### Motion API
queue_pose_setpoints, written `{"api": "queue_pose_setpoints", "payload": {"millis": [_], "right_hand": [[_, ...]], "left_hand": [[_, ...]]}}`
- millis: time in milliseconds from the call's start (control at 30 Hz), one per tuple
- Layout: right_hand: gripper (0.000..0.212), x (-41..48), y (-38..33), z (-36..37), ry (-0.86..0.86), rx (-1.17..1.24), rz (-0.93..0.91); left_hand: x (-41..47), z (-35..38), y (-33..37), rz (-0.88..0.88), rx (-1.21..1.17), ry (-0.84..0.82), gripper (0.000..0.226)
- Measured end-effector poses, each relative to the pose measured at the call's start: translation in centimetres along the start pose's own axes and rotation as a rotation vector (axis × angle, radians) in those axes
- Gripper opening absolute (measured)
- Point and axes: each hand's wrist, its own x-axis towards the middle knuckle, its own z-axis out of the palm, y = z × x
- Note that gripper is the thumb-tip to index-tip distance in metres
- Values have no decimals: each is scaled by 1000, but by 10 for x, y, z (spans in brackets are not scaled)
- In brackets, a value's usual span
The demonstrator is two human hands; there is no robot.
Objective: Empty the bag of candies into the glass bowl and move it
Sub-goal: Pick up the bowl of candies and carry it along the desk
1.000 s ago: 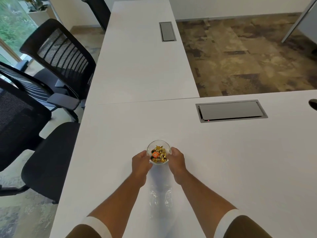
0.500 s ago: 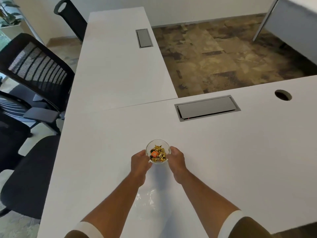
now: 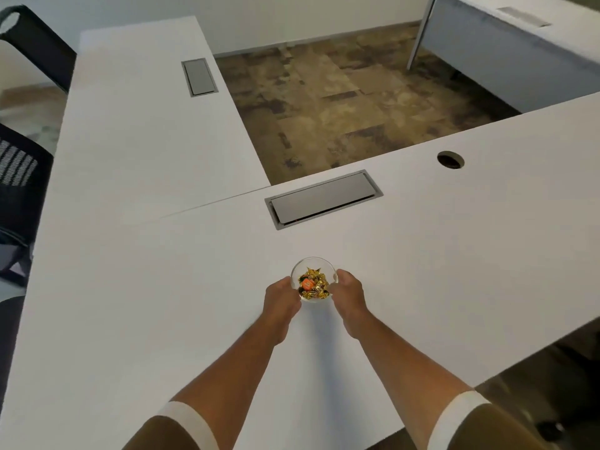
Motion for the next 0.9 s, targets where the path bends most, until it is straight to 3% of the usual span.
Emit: {"api": "queue_pose_setpoints", "payload": {"millis": [467, 900], "right_hand": [[26, 45, 23, -89, 73, 58, 65], [29, 63, 34, -103, 72, 131, 122]], "left_hand": [[22, 101, 0, 6, 101, -83, 39], [35, 119, -2, -18, 166, -60, 54]]}}
